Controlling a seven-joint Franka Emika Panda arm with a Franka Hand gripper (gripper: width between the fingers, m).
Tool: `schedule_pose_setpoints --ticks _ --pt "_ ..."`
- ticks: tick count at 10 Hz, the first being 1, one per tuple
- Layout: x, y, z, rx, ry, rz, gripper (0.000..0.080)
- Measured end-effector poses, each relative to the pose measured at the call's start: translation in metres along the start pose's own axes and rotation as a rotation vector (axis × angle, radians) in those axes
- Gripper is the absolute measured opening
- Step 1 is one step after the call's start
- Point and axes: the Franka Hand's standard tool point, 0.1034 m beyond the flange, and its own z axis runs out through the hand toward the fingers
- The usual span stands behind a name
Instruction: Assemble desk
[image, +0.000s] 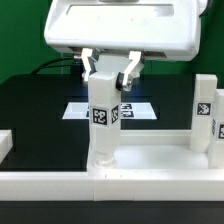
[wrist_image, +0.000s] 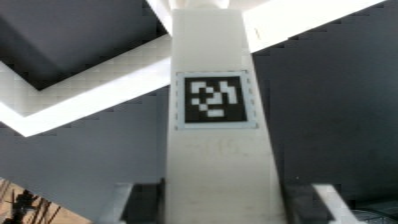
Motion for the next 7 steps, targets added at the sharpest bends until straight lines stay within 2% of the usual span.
schedule_pose_setpoints --ticks 4,5,6,7 --pt "0.000 0.000 0.000 0.000 -0.001 -0.003 0.0291" --pt "0.002 0.002 -0.004 -0.001 -0.017 0.003 0.0291" --pt "0.011 0.003 -0.018 0.011 -0.044 0.028 0.0291" --pt "0.010 0.003 -0.017 0.014 -0.031 0.025 0.0291"
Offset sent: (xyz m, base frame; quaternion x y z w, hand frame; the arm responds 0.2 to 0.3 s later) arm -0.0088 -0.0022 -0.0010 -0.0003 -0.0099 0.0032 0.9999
